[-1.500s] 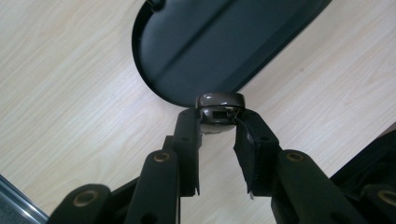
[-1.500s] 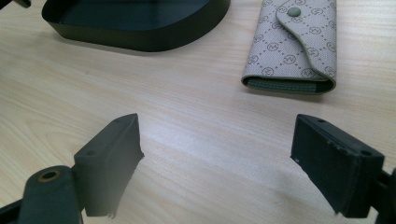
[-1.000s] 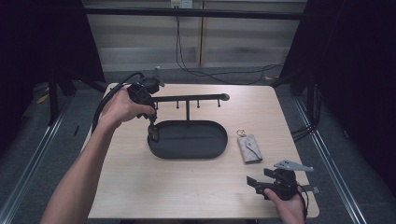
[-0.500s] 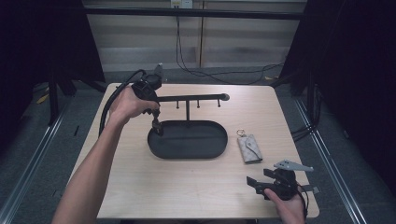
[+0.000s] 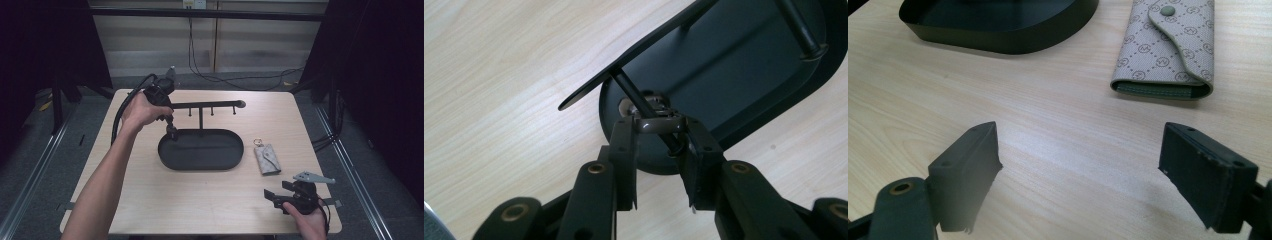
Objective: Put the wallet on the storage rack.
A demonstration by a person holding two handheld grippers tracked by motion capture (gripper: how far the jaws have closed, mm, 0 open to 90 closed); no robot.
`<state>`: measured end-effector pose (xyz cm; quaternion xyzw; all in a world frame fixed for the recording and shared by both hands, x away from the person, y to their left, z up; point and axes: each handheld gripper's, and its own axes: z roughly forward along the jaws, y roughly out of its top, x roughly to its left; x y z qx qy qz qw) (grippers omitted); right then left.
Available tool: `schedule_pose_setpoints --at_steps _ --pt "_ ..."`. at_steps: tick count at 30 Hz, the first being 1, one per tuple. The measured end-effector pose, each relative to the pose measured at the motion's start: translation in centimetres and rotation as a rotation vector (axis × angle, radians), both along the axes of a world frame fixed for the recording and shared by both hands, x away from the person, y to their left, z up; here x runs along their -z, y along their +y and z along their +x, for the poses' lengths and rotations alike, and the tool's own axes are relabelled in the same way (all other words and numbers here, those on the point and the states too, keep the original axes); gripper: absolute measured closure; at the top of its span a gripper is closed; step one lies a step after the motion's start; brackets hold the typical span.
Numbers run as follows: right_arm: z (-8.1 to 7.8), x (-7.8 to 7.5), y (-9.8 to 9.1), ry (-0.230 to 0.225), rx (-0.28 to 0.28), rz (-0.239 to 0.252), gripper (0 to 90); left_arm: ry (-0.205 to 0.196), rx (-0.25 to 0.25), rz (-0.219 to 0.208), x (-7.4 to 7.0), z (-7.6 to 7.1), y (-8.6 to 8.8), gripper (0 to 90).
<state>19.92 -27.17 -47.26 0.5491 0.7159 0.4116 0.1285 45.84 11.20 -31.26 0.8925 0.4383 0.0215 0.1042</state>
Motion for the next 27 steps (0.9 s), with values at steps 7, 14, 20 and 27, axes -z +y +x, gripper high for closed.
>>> schedule_pose_setpoints --at_steps 7,14,20,27 --pt "0.0 0.0 0.1 0.004 -0.004 -0.004 16.0 -0.05 -0.042 -0.068 0.1 -0.4 1.2 51.4" --pt "0.0 0.0 0.1 0.005 -0.002 -0.005 16.0 -0.086 -0.042 -0.131 0.0 -1.1 2.7 34.0" --pt "0.1 0.0 0.1 0.005 0.0 -0.006 16.0 -0.12 -0.001 -0.17 0.1 -2.1 3.2 24.2" --pt "0.1 0.0 0.1 0.006 0.004 -0.005 16.1 -0.167 0.019 -0.263 0.1 -3.3 4.7 17.9"
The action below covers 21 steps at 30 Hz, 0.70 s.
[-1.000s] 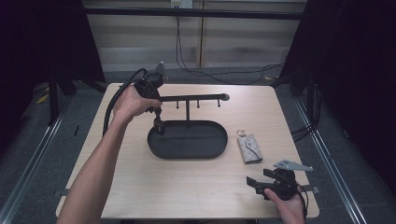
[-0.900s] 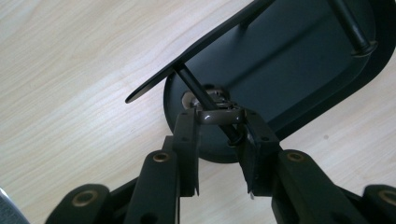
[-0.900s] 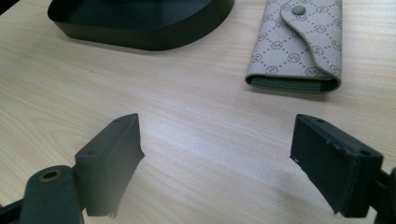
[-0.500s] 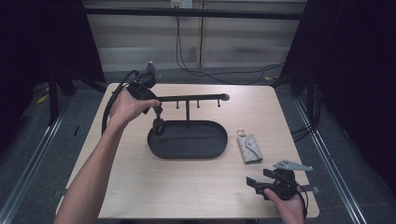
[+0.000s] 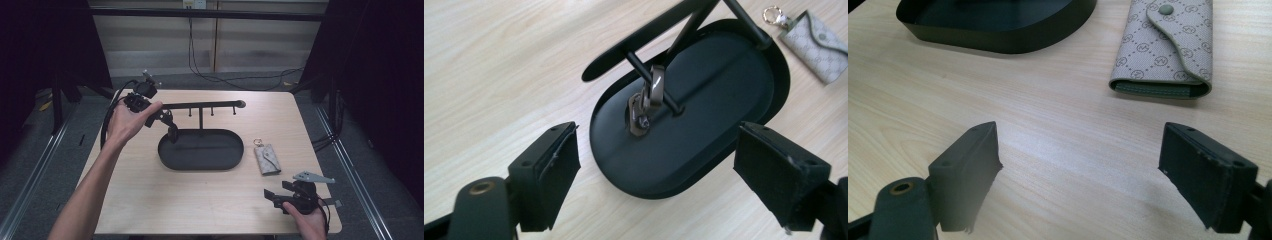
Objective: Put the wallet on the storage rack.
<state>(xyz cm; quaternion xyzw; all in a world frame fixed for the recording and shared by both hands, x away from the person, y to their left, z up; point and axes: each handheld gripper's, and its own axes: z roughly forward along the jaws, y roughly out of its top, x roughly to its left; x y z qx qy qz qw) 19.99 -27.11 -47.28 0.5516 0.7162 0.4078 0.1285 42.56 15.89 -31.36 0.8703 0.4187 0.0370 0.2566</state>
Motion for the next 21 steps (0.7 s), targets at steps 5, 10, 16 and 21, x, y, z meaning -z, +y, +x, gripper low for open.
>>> schedule_pose_setpoints --at_steps 5,10,16,21 --pt "0.0 0.0 0.0 0.001 0.003 0.0 16.1 -0.07 -0.004 -0.04 0.5 -1.2 1.1 18.9" --pt "0.0 0.0 0.0 0.001 0.005 -0.004 16.1 -0.106 -0.013 -0.063 0.9 -2.6 2.6 21.2" --pt "0.0 0.0 0.0 0.003 0.013 -0.005 16.2 -0.141 0.006 -0.063 1.4 -4.3 3.7 21.1" --pt "0.1 0.0 0.2 0.007 0.014 -0.009 16.4 -0.182 0.005 -0.065 2.2 -5.6 4.8 21.1"
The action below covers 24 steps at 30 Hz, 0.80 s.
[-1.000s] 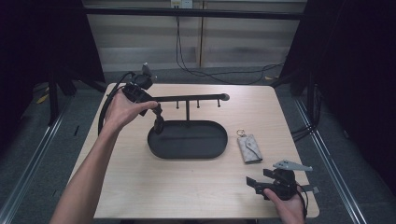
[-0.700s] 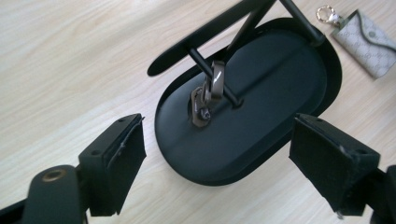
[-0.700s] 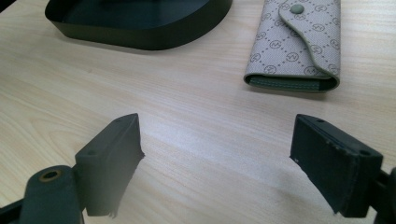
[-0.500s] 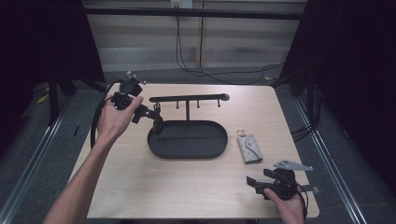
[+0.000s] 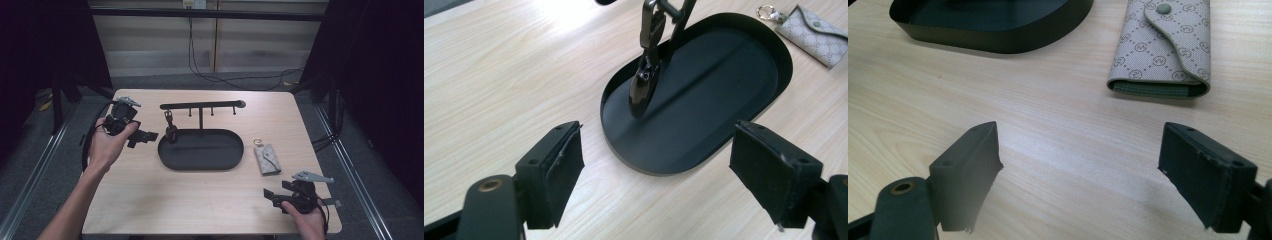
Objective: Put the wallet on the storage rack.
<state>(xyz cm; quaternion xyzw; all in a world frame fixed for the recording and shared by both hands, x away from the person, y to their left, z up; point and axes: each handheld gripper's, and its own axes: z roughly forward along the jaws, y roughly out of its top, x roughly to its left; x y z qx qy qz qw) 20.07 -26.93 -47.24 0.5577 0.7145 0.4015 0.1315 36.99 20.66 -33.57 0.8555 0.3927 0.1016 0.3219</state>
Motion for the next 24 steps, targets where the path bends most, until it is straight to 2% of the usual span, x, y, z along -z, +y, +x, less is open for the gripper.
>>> schedule_pose_setpoints --at_steps 2,4,6,7,10,14,17,18,20,21,24 --pt "0.0 0.0 0.0 -0.005 -0.001 -0.003 16.4 -0.02 -0.02 0.003 0.4 -0.6 0.3 21.1" --pt "-0.1 0.0 -0.1 -0.004 0.004 0.001 16.4 -0.01 -0.01 -0.007 0.8 -1.2 0.6 21.0" --pt "0.0 0.0 -0.1 -0.003 0.007 0.0 16.4 -0.028 -0.008 -0.016 1.2 -1.7 0.9 21.1" --pt "0.0 0.1 -0.1 -0.002 0.008 -0.004 16.4 -0.025 -0.004 -0.022 1.3 -1.9 0.9 21.0" --pt "-0.1 0.0 -0.1 -0.003 0.014 -0.006 16.4 -0.018 -0.03 -0.079 1.8 -2.5 1.5 21.0" --pt "-0.1 0.0 -0.3 -0.002 0.025 -0.001 16.4 -0.024 -0.054 -0.098 2.5 -3.6 2.0 20.7" --pt "0.0 0.1 -0.3 0.002 0.026 0.002 16.6 -0.038 -0.046 -0.123 3.4 -4.6 2.3 18.8" --pt "0.1 0.0 -0.3 0.003 0.028 0.004 16.6 -0.052 -0.045 -0.114 3.9 -4.9 2.3 18.8" --pt "0.1 0.1 -0.3 0.005 0.03 0.007 16.8 -0.049 -0.052 -0.109 4.4 -5.1 2.1 18.6" --pt "0.2 0.1 -0.3 0.008 0.025 0.017 17.4 -0.041 -0.031 -0.114 5.2 -5.6 2.2 19.9" --pt "0.2 0.0 -0.2 0.003 0.018 0.031 17.5 -0.055 -0.028 -0.124 6.2 -6.4 2.5 21.7"
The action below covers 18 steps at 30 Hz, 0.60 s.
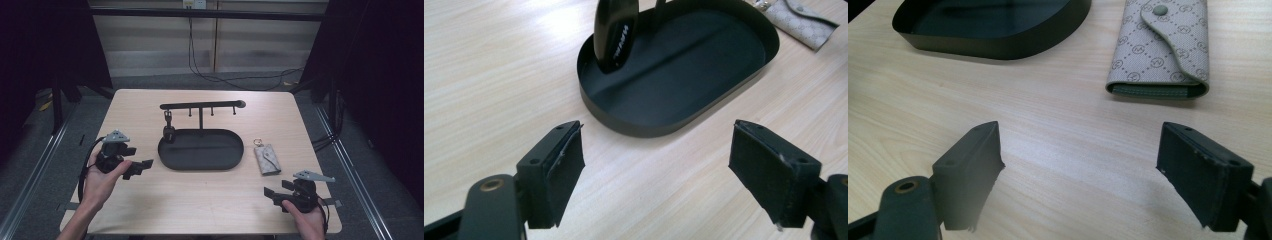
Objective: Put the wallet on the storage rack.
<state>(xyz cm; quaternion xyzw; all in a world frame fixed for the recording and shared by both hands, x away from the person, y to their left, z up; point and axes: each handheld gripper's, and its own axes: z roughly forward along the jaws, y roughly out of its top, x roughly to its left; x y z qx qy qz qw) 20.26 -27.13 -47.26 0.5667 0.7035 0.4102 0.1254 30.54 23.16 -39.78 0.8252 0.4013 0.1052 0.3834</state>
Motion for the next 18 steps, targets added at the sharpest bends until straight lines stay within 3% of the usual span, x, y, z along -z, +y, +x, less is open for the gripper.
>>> schedule_pose_setpoints --at_steps 3,8,10,11,13,18 --pt "0.2 0.0 -0.1 0.001 0.006 0.01 17.5 0.026 0.003 -0.011 1.1 -0.7 0.4 24.0" --pt "0.4 -0.3 0.0 0.002 0.013 0.017 18.4 0.019 -0.013 -0.048 2.2 -2.3 1.0 24.5" --pt "0.5 -0.7 0.2 -0.009 0.006 0.013 18.4 0.04 -0.002 -0.054 2.6 -2.7 1.1 24.4" --pt "0.6 -0.9 0.2 -0.016 0.007 0.004 18.4 0.03 -0.003 -0.056 2.8 -3.0 1.1 24.4" --pt "0.8 -1.3 0.3 -0.017 0.002 -0.005 18.4 0.056 0.019 -0.031 3.2 -3.5 1.1 23.8" --pt "1.4 -1.5 0.4 -0.016 -0.012 -0.035 18.1 0.059 0.026 -0.029 4.3 -5.0 1.3 23.7"
